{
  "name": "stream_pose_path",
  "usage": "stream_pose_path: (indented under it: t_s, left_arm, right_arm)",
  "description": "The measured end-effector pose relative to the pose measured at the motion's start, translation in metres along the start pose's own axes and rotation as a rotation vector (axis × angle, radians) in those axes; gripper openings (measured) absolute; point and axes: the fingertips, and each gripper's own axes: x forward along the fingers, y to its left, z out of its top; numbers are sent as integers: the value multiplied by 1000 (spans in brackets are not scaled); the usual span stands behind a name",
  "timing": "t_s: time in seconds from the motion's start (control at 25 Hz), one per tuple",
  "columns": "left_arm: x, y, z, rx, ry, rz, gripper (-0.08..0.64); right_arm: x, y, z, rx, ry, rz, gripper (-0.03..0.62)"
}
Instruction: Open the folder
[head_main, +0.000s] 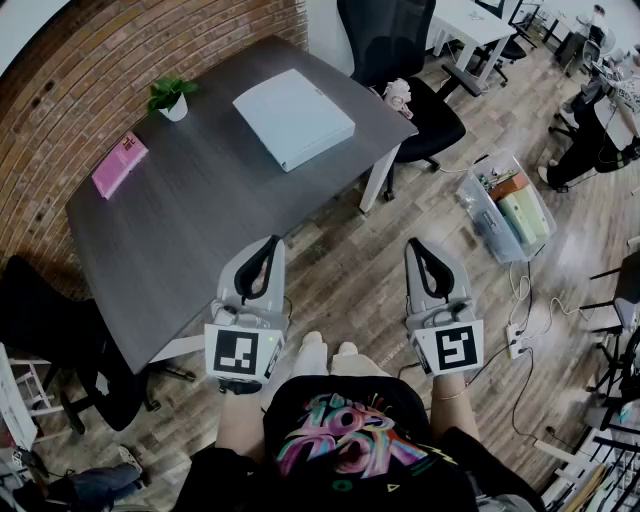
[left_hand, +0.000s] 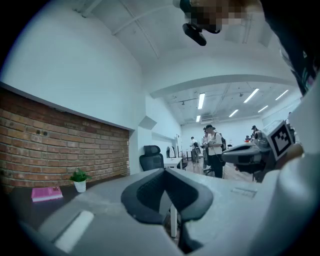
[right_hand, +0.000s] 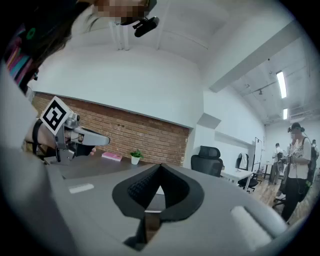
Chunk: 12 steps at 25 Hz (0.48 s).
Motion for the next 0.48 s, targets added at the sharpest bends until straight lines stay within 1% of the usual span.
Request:
stream_pose_path:
  t_s: [0.16,0.32,0.48]
  left_arm:
    - [5,-5,3,42,-17,-13,2]
    - [11,-11,2,24,0,-1,2]
    - [20,-18,3,56,-5,0,2]
  right_arm:
    - [-1,-4,-2,7,7,5,0]
    - [-2,-10,-3,16,-9,22,0]
    - [-3,-22,-6,26,-6,28,2]
